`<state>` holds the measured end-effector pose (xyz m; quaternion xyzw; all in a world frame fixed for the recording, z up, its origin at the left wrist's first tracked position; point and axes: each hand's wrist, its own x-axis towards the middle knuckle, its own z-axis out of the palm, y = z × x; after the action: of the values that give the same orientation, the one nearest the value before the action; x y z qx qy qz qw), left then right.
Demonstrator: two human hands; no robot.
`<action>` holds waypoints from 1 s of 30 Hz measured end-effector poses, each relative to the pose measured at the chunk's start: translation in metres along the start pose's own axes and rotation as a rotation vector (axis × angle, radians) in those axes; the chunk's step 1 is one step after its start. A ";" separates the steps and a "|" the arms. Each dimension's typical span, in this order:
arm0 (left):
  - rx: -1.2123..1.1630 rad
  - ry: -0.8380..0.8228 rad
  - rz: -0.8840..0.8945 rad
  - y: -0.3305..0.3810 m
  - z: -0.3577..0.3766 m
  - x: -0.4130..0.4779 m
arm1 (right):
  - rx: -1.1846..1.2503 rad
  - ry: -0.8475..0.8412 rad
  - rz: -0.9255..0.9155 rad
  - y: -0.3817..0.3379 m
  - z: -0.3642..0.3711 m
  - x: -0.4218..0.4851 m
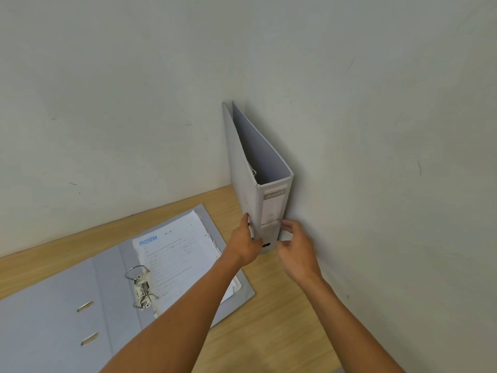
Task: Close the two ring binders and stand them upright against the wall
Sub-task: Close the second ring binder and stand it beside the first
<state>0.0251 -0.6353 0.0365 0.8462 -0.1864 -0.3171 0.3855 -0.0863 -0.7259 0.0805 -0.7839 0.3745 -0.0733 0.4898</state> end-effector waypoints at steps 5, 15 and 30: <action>-0.012 -0.033 -0.008 0.001 -0.006 -0.014 | -0.013 -0.074 -0.016 0.000 0.004 -0.007; -0.033 0.017 0.066 -0.020 -0.060 -0.065 | -0.054 -0.167 -0.047 -0.012 0.039 -0.024; -0.317 0.347 -0.273 -0.220 -0.184 -0.236 | -0.179 -0.625 -0.173 -0.066 0.215 -0.125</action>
<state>-0.0063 -0.2654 0.0516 0.8342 0.0501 -0.2415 0.4932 -0.0377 -0.4746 0.0564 -0.8372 0.1432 0.1626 0.5022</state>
